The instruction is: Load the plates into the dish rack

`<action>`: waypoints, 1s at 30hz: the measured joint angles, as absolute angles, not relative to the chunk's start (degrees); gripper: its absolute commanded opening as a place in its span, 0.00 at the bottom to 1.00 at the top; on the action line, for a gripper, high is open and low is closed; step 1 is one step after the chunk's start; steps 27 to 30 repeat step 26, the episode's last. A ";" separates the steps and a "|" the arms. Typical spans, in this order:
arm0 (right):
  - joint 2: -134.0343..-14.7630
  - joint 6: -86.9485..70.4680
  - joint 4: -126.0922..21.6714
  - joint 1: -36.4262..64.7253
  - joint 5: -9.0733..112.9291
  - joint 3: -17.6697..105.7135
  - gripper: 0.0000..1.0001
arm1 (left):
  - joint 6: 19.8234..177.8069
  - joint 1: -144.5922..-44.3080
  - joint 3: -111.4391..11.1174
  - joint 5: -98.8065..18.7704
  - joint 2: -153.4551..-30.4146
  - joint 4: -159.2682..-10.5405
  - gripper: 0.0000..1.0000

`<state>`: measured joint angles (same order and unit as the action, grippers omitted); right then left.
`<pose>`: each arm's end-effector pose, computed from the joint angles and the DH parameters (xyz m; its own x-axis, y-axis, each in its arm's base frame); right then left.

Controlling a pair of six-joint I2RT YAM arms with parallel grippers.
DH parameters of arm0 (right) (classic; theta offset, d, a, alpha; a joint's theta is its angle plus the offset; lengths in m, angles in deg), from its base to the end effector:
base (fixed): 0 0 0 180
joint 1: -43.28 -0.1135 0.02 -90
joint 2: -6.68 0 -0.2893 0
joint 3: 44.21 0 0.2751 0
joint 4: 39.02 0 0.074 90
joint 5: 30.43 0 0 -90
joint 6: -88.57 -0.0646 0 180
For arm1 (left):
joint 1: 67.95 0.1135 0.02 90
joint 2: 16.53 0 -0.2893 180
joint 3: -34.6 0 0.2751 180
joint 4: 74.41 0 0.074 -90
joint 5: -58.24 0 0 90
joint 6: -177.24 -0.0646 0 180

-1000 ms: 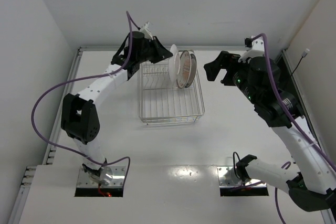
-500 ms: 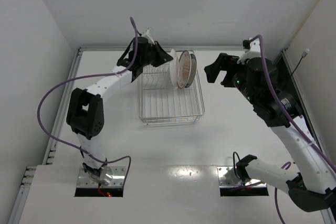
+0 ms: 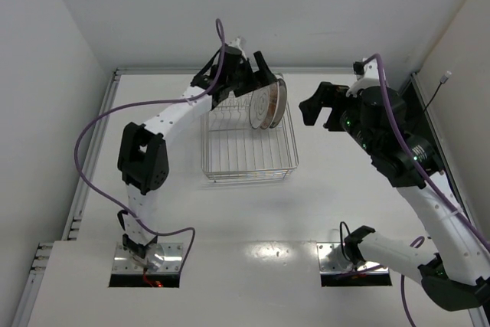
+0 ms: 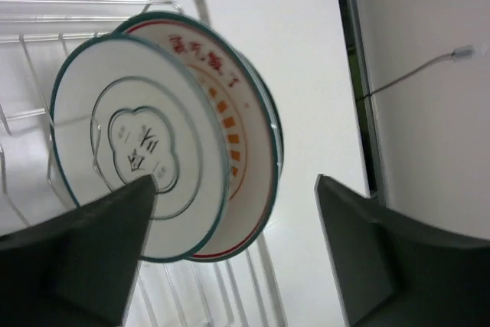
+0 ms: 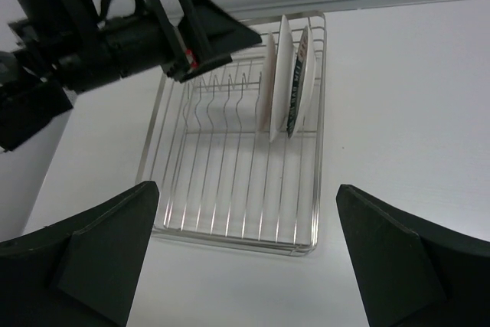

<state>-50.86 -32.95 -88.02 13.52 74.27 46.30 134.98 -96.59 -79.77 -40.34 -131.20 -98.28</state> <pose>0.2049 0.0983 0.4696 -0.3447 0.3854 -0.8559 -0.1035 0.8907 0.4427 0.4707 -0.2681 0.3185 -0.6808 -0.4620 -0.5683 0.1331 0.6850 -0.7163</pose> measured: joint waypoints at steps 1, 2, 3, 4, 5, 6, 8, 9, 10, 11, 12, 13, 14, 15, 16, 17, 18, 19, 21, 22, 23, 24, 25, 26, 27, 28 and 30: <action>-50.86 -32.95 -88.72 13.52 74.25 46.30 1.00 | 134.61 -97.12 -81.69 -40.01 -131.51 -99.50 1.00; -50.88 -32.93 -89.64 13.52 74.31 46.34 1.00 | 134.24 -97.82 -85.10 -39.40 -132.12 -102.01 1.00; -50.94 -32.95 -90.38 13.52 74.33 46.43 1.00 | 134.04 -98.30 -87.27 -38.85 -132.53 -102.97 1.00; -51.21 -32.95 -91.73 13.52 74.46 46.87 1.00 | 133.23 -98.89 -90.24 -38.00 -132.86 -105.07 1.00; -51.60 -32.95 -92.83 13.52 74.53 47.35 1.00 | 132.45 -99.44 -92.90 -37.08 -132.97 -107.28 1.00; -52.06 -32.93 -94.01 13.52 74.60 47.89 1.00 | 131.68 -99.94 -95.33 -36.27 -133.02 -109.25 1.00; -52.91 -32.91 -95.76 13.52 74.53 48.55 1.00 | 130.02 -100.73 -99.31 -34.26 -132.71 -112.31 1.00; -53.24 -32.89 -96.50 13.52 74.49 48.59 1.00 | 129.17 -101.12 -100.03 -33.19 -132.16 -113.40 1.00; -53.44 -32.87 -97.31 13.52 74.20 48.57 1.00 | 127.97 -101.66 -99.94 -31.44 -130.85 -115.15 1.00; -53.52 -32.87 -97.88 13.52 74.03 48.53 1.00 | 127.07 -102.10 -98.89 -29.45 -129.34 -116.57 1.00; -53.44 -32.87 -98.16 13.52 73.85 48.07 1.00 | 125.91 -102.82 -95.31 -26.94 -126.37 -116.83 1.00; -52.93 -32.87 -98.27 13.52 73.63 47.21 1.00 | 124.67 -103.57 -91.16 -24.05 -122.96 -117.64 1.00; -52.28 -32.84 -98.36 13.52 73.35 46.08 1.00 | 123.16 -104.70 -85.32 -20.66 -118.15 -117.64 1.00; -51.18 -32.76 -98.36 13.52 73.04 44.44 1.00 | 121.71 -106.08 -79.05 -17.58 -113.28 -116.79 1.00; -50.07 -32.67 -98.79 13.52 72.98 42.97 1.00 | 120.27 -107.83 -71.57 -14.78 -107.07 -115.72 1.00; -48.80 -32.60 -99.30 13.52 73.02 41.42 1.00 | 118.57 -109.82 -63.97 -11.83 -100.43 -114.10 1.00; -47.62 -32.52 -99.78 13.52 73.13 40.02 1.00 | 117.06 -111.48 -57.71 -9.71 -94.26 -112.66 1.00; -46.55 -32.47 -100.45 13.52 73.50 38.95 1.00 | 115.62 -113.12 -50.83 -7.94 -87.60 -110.36 1.00; -44.65 -32.43 -101.63 13.52 74.57 37.29 1.00 | 112.99 -113.86 -41.08 -4.40 -76.56 -107.78 1.00; -44.02 -32.43 -102.07 13.54 75.05 36.68 1.00 | 111.62 -113.56 -36.86 -2.41 -71.93 -105.90 1.00; -43.34 -32.32 -102.77 13.54 75.80 36.16 1.00 | 110.61 -113.21 -33.19 -0.73 -68.28 -104.29 1.00; -43.05 -32.17 -103.21 13.52 76.13 35.98 1.00 | 109.34 -112.94 -29.45 1.13 -64.84 -103.13 1.00; -42.79 -31.91 -103.80 13.52 76.63 35.78 1.00 | 108.08 -112.94 -25.69 3.20 -61.39 -101.42 1.00; -42.68 -31.71 -104.45 13.52 77.28 35.78 1.00 | 106.48 -112.96 -22.20 4.91 -58.66 -100.20 1.00; -42.68 -31.71 -104.45 13.52 77.28 35.78 1.00 | 106.48 -112.96 -22.20 4.91 -58.66 -100.20 1.00; -42.68 -31.71 -104.45 13.52 77.28 35.78 1.00 | 106.48 -112.96 -22.20 4.91 -58.66 -100.20 1.00; -42.68 -31.71 -104.45 13.52 77.28 35.78 1.00 | 106.48 -112.96 -22.20 4.91 -58.66 -100.20 1.00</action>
